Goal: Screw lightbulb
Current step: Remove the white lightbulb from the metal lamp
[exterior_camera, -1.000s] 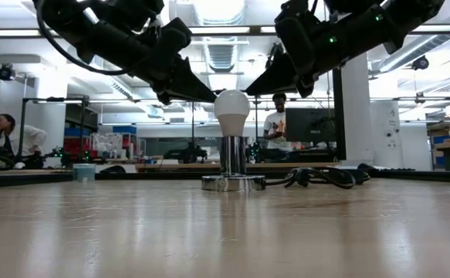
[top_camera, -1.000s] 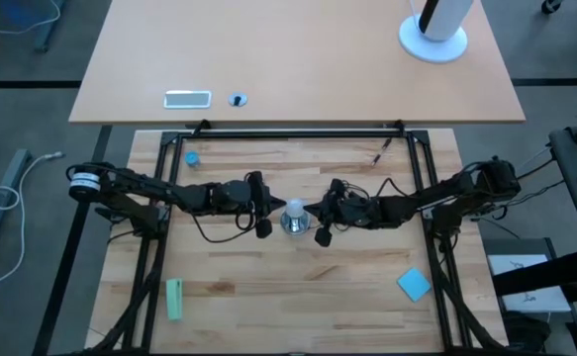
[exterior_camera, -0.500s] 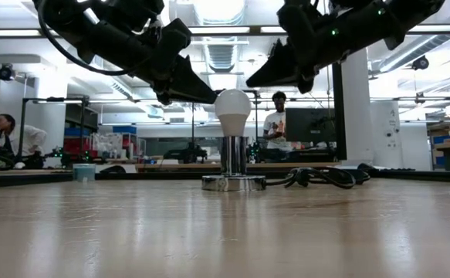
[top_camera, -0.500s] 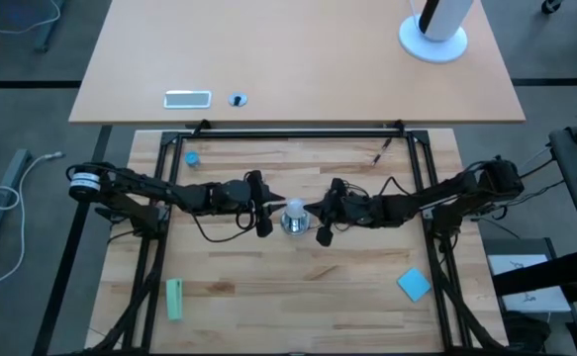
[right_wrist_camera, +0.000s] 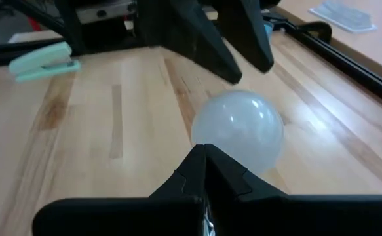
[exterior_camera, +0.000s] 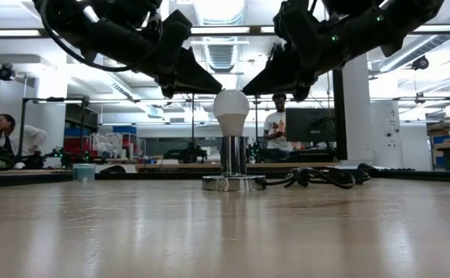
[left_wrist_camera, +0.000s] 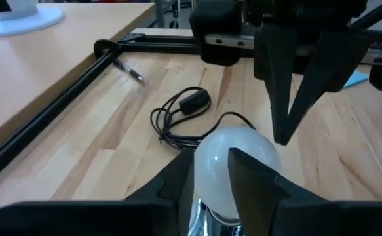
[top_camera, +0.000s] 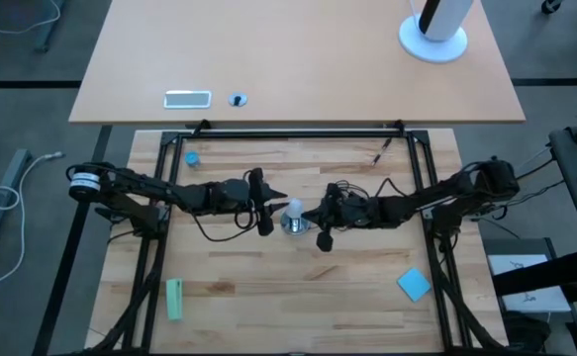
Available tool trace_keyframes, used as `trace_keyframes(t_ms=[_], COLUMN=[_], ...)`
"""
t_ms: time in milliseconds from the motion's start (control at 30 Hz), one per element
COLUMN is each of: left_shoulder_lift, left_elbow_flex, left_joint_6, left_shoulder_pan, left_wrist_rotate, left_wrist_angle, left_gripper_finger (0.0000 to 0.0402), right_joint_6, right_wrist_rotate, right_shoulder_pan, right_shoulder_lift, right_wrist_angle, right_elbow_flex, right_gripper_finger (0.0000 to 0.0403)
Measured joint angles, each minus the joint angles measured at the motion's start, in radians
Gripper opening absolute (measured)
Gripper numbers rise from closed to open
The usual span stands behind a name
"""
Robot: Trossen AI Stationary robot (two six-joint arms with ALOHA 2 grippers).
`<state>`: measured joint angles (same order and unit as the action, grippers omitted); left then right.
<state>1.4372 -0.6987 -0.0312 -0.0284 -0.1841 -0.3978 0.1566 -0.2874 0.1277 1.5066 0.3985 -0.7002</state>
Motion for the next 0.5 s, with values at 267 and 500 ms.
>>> trace_keyframes(t_ms=[267, 500], left_shoulder_lift=[0.011, 0.086], left_elbow_flex=[0.001, 0.002], left_joint_6=[0.025, 0.012], left_shoulder_pan=[0.0, -0.005], left_wrist_rotate=[-0.067, -0.103], left_wrist_angle=[-0.001, -0.039], left_gripper_finger=[0.0052, 0.0022], right_joint_6=[-0.001, -0.003], right_wrist_rotate=[-0.002, -0.002], right_shoulder_pan=[-0.002, -0.002], right_shoulder_lift=[0.0, 0.0], right_wrist_angle=[0.004, 0.003], right_elbow_flex=[0.0, 0.0], right_gripper_finger=[0.0, 0.0])
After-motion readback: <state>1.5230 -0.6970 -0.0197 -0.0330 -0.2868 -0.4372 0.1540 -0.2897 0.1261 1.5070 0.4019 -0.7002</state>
